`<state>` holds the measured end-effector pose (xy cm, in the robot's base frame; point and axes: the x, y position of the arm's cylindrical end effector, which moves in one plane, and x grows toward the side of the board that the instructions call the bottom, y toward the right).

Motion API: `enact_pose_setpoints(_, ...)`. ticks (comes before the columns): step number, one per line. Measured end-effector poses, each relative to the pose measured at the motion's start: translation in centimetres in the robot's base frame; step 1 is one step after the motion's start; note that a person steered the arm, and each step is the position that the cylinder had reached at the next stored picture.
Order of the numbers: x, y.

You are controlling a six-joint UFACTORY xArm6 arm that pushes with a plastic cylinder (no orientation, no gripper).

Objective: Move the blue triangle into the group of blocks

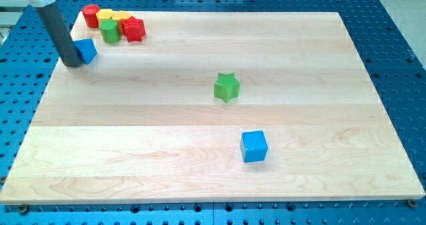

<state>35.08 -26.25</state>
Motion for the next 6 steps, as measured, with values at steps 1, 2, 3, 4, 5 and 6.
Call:
enact_pose_setpoints(1, -1.2, 1.5)
enact_pose_setpoints(2, -3.4, 2.8)
enact_pose_setpoints(3, -3.4, 6.1)
enact_pose_setpoints(4, -1.8, 9.4)
enact_pose_setpoints(5, -2.2, 18.7)
enact_pose_setpoints(6, -0.6, 27.5)
